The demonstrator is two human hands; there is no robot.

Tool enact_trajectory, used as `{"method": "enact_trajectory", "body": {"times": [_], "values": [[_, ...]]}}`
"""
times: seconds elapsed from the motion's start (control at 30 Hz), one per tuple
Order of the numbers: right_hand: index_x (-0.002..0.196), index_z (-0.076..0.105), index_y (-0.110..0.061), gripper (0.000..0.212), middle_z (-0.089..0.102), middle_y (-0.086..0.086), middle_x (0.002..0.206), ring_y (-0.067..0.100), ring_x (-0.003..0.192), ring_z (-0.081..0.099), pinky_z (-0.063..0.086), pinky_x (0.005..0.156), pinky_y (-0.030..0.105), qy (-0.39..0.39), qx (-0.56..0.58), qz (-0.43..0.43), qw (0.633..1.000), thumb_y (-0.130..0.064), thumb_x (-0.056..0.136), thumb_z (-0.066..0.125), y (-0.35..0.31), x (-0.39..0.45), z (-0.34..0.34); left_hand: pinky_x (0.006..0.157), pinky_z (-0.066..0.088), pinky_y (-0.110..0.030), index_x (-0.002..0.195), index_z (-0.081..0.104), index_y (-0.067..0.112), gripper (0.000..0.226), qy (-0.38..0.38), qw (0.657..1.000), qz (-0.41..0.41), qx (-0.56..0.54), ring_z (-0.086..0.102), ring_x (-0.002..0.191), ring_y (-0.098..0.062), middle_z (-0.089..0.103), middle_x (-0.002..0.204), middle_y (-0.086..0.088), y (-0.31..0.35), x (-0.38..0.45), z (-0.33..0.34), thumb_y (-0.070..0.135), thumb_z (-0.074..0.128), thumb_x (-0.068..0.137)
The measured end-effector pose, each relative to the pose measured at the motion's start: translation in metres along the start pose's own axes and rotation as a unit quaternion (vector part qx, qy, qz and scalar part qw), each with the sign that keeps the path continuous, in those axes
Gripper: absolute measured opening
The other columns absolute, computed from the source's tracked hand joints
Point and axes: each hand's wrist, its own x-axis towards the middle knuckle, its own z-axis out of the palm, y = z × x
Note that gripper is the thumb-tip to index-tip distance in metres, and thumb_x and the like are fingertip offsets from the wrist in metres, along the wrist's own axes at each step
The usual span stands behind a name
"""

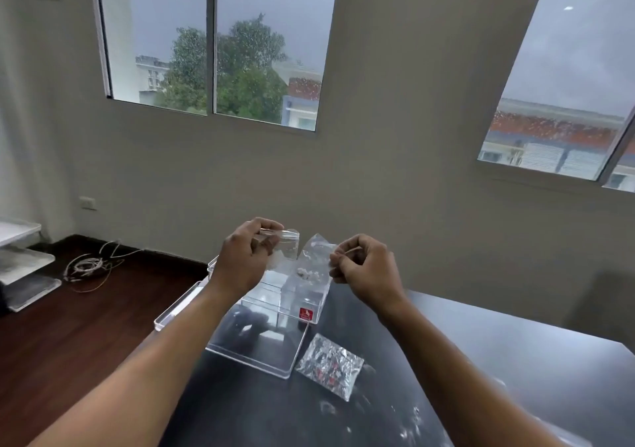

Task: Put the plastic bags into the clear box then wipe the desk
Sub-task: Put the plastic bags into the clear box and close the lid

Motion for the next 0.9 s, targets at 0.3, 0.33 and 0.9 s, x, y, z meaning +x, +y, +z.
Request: {"method": "enact_trajectory", "body": {"times": [0.3,0.33,0.9], "values": [[0.087,0.075,-0.016,0.009,0.070,-0.003,0.079,0.015,0.076,0.066,0.047,0.070,0.025,-0.100,-0.310,-0.075,0.943,-0.018,0.080,0.081,-0.003,0.025,0.020,0.097,0.043,-0.044,0.115,0.069,0.043,0.024,-0.066,0.984,0.015,0.162,0.065,0.093,-0.009,0.066,0.102,0.016,-0.024,-0.002,-0.008,0.035,0.065,0.092],[0.094,0.075,-0.017,0.019,0.069,0.000,0.089,0.020,0.088,0.066,0.049,0.078,0.029,-0.113,-0.342,-0.071,0.930,-0.022,0.078,0.083,-0.005,0.028,0.023,0.099,0.039,-0.043,0.122,0.064,0.043,0.031,-0.072,0.979,0.009,0.189,0.064,0.099,-0.011,0.064,0.106,0.014,-0.023,-0.004,-0.007,0.037,0.066,0.091],[0.085,0.059,-0.009,0.052,0.063,0.006,0.092,0.021,0.101,0.057,0.027,0.108,0.046,-0.360,-0.464,-0.143,0.796,-0.039,0.104,0.020,-0.002,0.011,0.017,0.105,0.024,-0.043,0.104,0.068,0.028,0.054,-0.266,0.894,0.075,0.352,0.055,0.115,-0.011,0.070,0.112,0.008,-0.004,-0.020,-0.008,0.041,0.017,0.091]]}}
